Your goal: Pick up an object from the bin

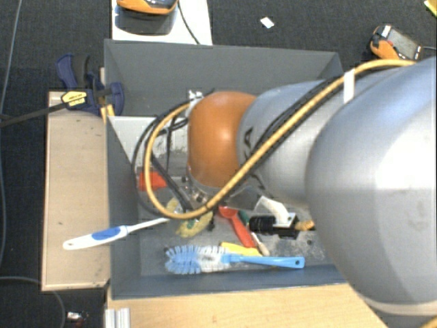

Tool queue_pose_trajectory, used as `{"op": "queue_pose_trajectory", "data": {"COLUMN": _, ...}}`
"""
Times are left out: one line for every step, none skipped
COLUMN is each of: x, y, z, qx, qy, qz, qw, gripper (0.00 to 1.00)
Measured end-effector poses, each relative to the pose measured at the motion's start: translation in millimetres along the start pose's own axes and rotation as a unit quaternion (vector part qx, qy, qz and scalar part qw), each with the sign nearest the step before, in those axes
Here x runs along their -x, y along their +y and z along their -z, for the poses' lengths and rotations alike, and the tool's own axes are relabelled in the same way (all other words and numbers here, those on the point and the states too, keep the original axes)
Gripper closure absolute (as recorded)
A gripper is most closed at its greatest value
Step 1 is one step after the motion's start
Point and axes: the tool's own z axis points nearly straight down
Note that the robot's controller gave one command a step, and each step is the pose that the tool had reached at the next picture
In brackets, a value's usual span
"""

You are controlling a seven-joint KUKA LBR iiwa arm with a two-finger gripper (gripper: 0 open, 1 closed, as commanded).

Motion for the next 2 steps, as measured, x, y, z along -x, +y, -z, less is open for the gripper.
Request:
{"op": "queue_pose_trajectory", "data": {"x": -30.5, "y": 13, "z": 5, "qx": 0.002, "qy": -0.0008, "qz": 0.11, "qw": 0.9939, "gripper": 1.0}}
{"op": "queue_pose_trajectory", "data": {"x": -3.8, "y": -9, "z": -12, "qx": -0.001, "qy": 0.0, "qz": -0.011, "qw": 0.9999, "gripper": 1.0}}
